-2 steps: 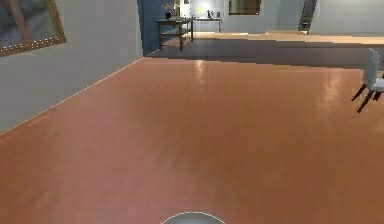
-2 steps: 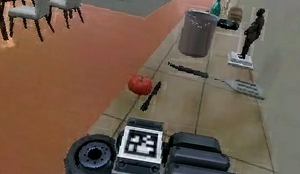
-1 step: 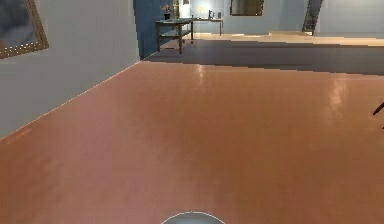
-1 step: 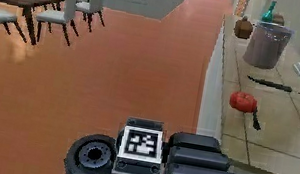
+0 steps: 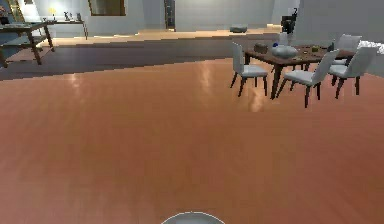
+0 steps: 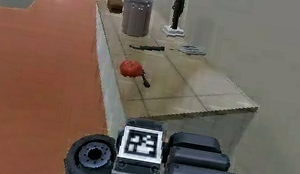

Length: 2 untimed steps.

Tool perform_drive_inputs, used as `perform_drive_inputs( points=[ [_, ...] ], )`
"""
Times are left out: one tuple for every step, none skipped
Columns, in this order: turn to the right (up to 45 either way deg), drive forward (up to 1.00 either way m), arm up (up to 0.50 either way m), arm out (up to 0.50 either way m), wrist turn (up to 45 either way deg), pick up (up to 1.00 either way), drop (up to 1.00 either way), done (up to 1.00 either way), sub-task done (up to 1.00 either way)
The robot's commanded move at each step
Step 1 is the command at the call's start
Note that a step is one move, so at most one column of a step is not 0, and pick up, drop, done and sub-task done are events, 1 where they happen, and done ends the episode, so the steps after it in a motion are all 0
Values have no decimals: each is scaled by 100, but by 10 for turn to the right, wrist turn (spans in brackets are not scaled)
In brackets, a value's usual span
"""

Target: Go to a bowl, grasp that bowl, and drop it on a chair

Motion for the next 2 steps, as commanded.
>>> perform_drive_inputs(
  points=[
    [0,100,0,0,0,0,0,0,0],
    [0,100,0,0,0,0,0,0,0]
  ],
)
